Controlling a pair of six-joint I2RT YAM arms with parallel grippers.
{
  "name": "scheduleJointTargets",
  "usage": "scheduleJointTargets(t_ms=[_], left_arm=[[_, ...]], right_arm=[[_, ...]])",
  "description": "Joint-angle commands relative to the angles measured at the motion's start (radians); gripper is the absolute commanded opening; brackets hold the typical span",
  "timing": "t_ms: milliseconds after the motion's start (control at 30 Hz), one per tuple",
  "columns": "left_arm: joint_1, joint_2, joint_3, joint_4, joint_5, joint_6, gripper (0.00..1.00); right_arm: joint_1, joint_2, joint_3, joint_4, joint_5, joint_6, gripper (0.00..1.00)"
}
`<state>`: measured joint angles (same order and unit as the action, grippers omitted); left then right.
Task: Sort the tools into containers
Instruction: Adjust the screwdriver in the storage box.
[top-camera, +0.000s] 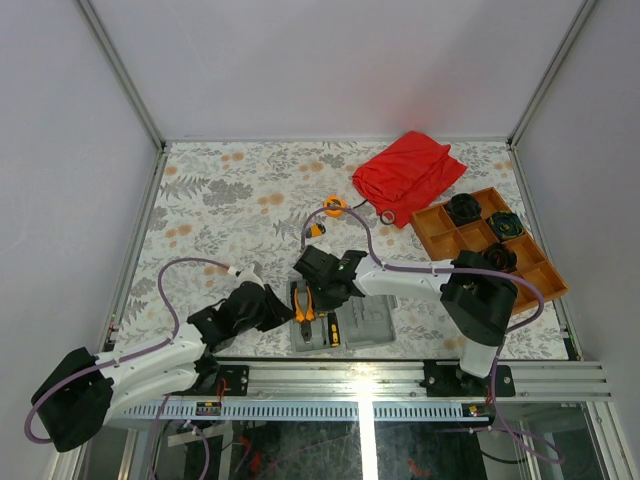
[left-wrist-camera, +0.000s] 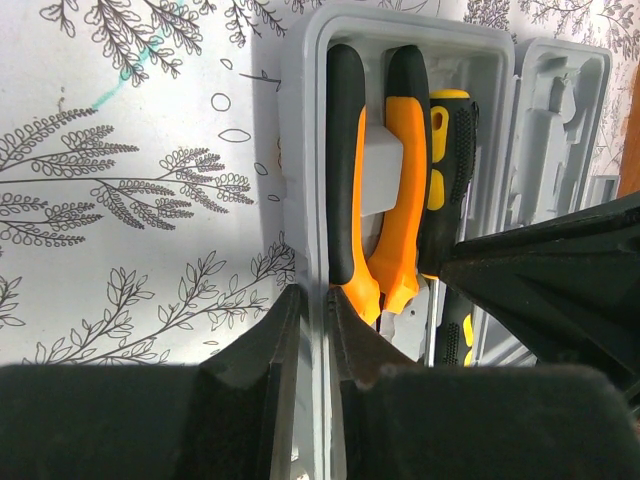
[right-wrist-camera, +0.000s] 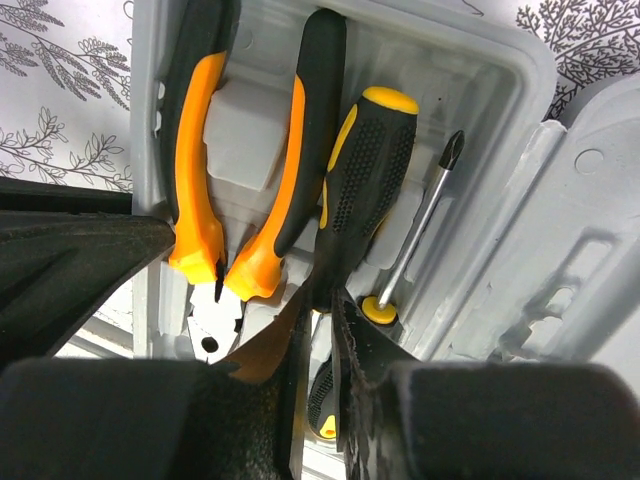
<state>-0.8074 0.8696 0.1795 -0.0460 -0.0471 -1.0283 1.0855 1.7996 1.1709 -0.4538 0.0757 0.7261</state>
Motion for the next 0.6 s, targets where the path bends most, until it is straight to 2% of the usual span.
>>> scheduleJointTargets(t_ms=[0, 233, 433, 567], left_arm=[[-0.009, 0.031, 0.004, -0.031, 0.023, 0.01, 0.02], [-0.012, 0.069, 0.014, -0.002, 0.034, 0.022, 0.02], [-0.02, 0.094, 0.015, 0.024, 0.036, 0.023, 0.0], [-0.034, 0.123, 0.025, 0.052, 0.036, 0.014, 0.0]], right_arm=[[-0.004, 0.079, 0.032, -0.025, -0.03, -0.022, 0.13], [-0.004, 0.165, 0.075, -0.071, -0.13, -0.067, 0.01], [0.015, 0.261, 0.06, -0.078, -0.214, -0.091, 0.0], [0.055, 0.356, -0.003, 0.007, -0.276, -0.06, 0.0]])
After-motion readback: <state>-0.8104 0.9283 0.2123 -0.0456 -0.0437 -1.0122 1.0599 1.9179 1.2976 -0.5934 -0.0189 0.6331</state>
